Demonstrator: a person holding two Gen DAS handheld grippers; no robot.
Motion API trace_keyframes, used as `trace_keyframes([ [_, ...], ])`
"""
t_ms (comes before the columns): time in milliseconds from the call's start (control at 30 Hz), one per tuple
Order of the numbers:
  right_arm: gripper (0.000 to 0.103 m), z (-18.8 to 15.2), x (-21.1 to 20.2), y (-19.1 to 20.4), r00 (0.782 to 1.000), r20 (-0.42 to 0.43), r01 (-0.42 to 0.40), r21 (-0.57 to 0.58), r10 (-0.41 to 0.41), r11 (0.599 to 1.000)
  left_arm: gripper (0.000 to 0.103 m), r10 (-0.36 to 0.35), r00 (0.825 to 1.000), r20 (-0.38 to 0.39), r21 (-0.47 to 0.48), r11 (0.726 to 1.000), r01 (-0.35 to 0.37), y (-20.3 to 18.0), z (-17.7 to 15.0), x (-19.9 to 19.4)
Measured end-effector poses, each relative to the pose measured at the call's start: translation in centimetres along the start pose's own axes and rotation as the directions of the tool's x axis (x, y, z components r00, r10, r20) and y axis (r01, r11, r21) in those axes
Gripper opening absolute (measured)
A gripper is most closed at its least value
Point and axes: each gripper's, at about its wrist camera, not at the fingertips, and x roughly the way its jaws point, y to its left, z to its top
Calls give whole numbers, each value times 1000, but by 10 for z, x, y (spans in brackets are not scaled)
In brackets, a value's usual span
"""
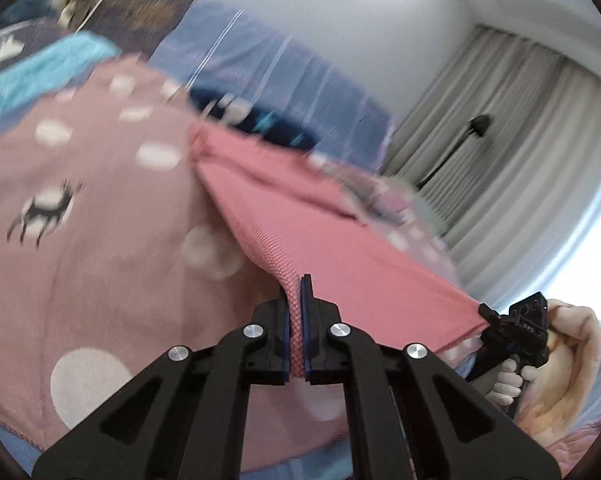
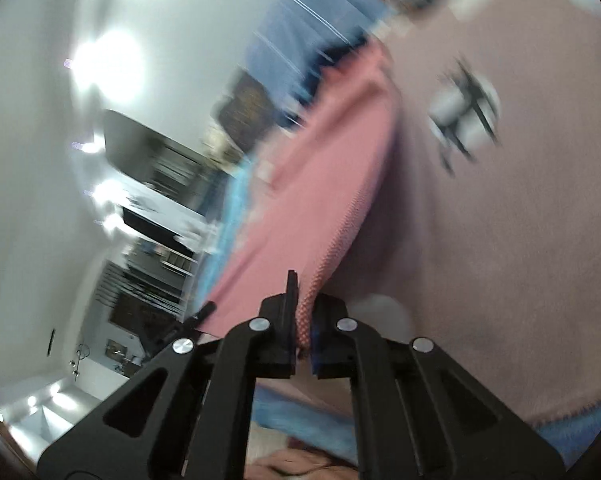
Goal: Fold small clothes
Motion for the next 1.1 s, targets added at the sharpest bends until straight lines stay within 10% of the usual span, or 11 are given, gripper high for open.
trace_keyframes([
  [533,4,-20,-98,91,970,214,-54,-260,112,964,5,-110,976,188,129,988,87,-68,-11,-88],
  [1100,5,48,-4,38,985,161,91,-188,-61,978,5,3,998,62,15,1000,-4,-13,42,21],
])
